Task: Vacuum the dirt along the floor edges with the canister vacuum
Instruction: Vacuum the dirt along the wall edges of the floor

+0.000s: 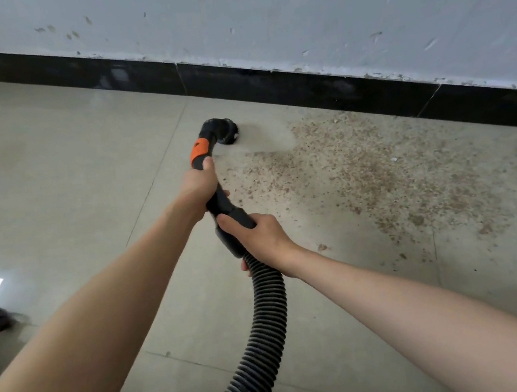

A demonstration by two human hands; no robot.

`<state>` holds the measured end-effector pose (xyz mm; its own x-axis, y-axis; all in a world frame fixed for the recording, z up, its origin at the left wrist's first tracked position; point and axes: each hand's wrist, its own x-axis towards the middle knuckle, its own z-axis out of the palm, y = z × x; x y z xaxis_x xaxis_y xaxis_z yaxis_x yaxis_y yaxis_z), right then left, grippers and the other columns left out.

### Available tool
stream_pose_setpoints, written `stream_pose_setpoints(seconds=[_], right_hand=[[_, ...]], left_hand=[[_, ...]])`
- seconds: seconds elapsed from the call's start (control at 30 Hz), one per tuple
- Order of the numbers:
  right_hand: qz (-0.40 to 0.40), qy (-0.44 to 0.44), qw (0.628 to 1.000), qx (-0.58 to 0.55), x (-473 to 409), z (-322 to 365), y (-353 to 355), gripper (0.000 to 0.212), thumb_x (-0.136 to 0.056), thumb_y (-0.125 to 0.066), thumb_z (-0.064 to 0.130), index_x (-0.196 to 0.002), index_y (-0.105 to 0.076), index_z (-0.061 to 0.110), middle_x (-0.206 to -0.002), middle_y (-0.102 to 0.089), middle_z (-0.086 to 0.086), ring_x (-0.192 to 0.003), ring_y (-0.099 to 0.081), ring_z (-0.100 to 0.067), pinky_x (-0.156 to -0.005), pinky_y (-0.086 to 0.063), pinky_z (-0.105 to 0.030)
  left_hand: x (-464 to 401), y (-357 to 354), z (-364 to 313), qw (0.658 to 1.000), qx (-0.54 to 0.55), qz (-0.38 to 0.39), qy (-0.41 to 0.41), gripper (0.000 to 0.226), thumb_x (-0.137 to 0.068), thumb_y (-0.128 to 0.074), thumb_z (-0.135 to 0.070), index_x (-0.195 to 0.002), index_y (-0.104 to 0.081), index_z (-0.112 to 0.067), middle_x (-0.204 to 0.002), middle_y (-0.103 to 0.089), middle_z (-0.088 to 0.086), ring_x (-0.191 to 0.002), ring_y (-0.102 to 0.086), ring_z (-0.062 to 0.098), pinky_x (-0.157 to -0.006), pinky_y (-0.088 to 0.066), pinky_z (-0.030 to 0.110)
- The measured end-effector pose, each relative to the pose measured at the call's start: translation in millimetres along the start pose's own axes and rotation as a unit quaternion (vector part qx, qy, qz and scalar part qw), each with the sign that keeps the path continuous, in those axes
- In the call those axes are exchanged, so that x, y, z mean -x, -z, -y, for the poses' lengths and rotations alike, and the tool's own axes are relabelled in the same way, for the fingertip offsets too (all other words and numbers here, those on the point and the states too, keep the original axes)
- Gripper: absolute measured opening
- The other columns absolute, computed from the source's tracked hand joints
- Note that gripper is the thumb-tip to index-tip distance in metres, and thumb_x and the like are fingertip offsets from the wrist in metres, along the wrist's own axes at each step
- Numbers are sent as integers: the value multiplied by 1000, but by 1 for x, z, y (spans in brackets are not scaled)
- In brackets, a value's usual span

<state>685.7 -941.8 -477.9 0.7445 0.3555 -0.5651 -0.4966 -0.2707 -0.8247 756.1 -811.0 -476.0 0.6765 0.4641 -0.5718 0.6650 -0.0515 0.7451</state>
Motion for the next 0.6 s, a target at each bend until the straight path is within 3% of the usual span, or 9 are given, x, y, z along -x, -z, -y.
stream_pose_setpoints(seconds=[0.17,0.37,0.6], right_hand=[[80,-11,996,45,-6,4,-36,42,-85,-67,52,-86,-55,11,-73,-59,-8,-42,-58,-18,-43,-48,-25],[82,-18,994,64,23,-22,-40,43,-83,-68,55,-80,-54,15,-65,-58,-4,-39,-57,-17,-40,-46,-23],[41,-39,998,34,53,-27,-12,44,-82,-69,52,-85,-55,10,-68,-57,-7,-43,-58,-20,-44,-48,-28]], left_hand=[[-2,54,26,997,30,-67,23,42,-100,-35,-36,-120,-43,-1,-72,-56,8,-56,-59,17,-48,-45,28],[28,60,57,995,49,-72,46,34,-99,-36,-36,-83,-44,-8,-69,-57,8,-51,-61,16,-49,-48,26],[53,25,51,999,37,-13,35,36,-100,-34,-37,-108,-43,-3,-75,-56,6,-45,-60,11,-41,-46,20]])
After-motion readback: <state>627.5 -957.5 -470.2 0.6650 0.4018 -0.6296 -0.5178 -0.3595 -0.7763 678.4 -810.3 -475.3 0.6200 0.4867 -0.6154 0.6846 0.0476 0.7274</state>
